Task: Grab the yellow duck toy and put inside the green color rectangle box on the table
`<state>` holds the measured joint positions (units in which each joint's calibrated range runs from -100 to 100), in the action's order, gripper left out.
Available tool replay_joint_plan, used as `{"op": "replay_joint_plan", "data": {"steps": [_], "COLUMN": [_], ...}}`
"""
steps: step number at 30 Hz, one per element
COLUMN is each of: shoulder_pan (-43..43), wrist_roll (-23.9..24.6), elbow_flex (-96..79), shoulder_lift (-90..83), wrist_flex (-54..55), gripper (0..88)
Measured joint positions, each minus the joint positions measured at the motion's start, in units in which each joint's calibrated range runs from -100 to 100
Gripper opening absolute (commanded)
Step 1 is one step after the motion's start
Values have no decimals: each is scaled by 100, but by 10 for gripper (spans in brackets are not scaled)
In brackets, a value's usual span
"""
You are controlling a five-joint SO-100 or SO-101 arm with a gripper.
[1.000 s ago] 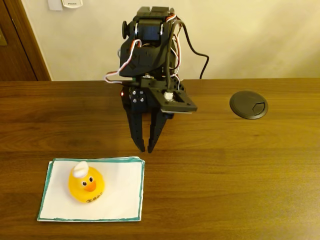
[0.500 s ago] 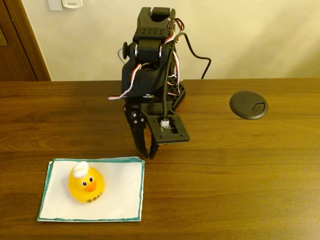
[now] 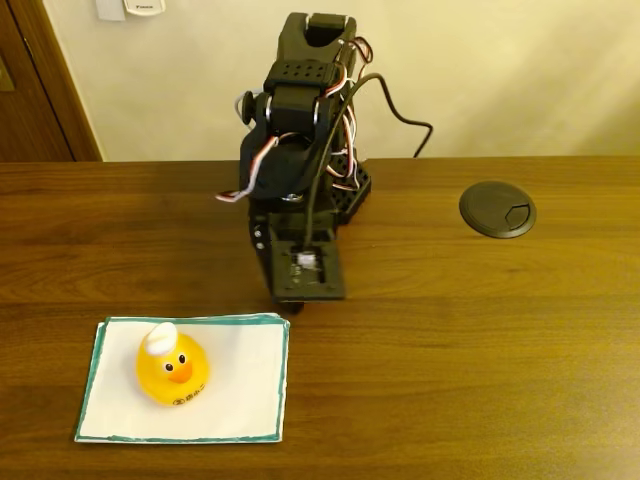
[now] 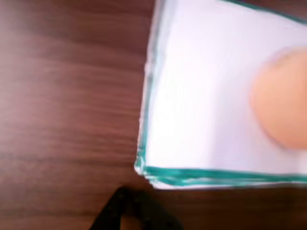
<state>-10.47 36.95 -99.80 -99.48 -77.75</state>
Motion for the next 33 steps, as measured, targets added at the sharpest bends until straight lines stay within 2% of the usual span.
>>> {"op": "replay_joint_plan", "data": {"steps": [5,10,33], "shoulder_pan": [-63,-27,-18], "wrist_roll": [435,527,562], "elbow_flex": [0,0,0], "shoulder_lift": [-52,-52,-52], "wrist_flex": [-107,-351,-556], "gripper": [17,17,17]}}
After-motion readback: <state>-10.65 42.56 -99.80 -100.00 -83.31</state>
